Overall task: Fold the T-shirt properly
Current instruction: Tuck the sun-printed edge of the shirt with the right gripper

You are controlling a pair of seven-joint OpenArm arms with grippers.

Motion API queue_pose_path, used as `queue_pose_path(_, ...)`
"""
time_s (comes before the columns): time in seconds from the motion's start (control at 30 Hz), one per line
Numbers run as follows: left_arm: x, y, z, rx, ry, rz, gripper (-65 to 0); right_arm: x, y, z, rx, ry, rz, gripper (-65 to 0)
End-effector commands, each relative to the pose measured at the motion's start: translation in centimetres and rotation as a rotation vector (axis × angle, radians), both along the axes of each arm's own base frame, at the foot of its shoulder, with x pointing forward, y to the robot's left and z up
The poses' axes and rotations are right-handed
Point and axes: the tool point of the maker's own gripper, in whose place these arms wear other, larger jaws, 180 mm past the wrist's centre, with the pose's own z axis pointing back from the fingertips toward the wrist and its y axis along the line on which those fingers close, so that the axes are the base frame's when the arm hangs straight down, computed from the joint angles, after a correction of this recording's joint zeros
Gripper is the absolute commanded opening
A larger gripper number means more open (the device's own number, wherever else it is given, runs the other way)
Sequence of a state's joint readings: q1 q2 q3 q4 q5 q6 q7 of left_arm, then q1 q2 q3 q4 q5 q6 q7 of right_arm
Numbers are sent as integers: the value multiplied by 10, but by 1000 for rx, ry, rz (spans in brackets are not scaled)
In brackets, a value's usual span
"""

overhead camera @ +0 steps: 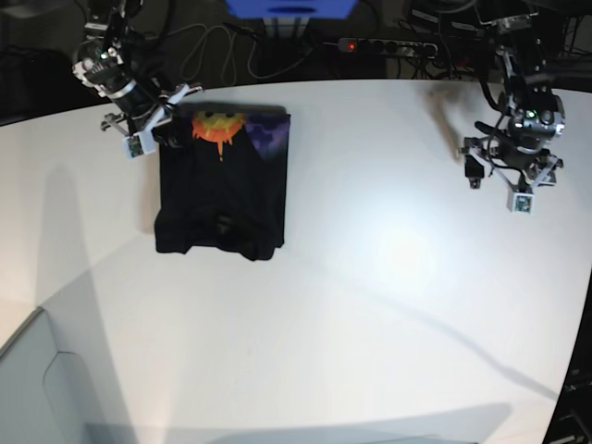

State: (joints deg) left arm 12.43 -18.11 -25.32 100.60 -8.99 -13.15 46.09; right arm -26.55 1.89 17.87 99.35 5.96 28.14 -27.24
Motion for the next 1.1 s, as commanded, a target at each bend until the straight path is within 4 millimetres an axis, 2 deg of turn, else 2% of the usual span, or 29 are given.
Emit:
queue_pose_path(0.0, 8, 3, 13, 15, -44, -8, -132, -6, 1, -4, -20, 27, 29, -649)
queue_pose_path(0.07, 8, 3, 13, 15, -43, -8, -132, 0, 1, 6, -16, -19, 23, -649)
queue_pose_path(0.17, 8, 3, 13, 15, -43, -8, -133, 7, -4, 36, -35, -121, 11, -649)
queue_pose_path(0.27, 7, 3, 12, 15, -40, -8, -133, 9, 5, 69, -49, -208, 38, -649)
queue_pose_path(0.33, 2, 3, 8, 15, -26, -8, -133, 11, 23, 84, -29, -246, 83, -649)
queue_pose_path(0.43, 0, 2, 7, 13, -20, -7, -133, 9, 63, 88, 42, -258, 179, -649)
queue_pose_path(0.57, -4, 2, 4, 13, -9, -7, -134, 6, 96, 74, 114, -223, 248, -649)
queue_pose_path(0.67, -8, 3, 2, 15, 0, -8, -134, 7, 104, 50, 138, -165, 261, -649)
queue_pose_path(0.83, -18, 18, 3, 29, 6, 35, -134, -1, 98, 15, 138, -70, 257, -649)
queue_pose_path(1.07, -22, 25, 5, 36, 3, 55, -134, -7, 85, 10, 101, -53, 278, -649)
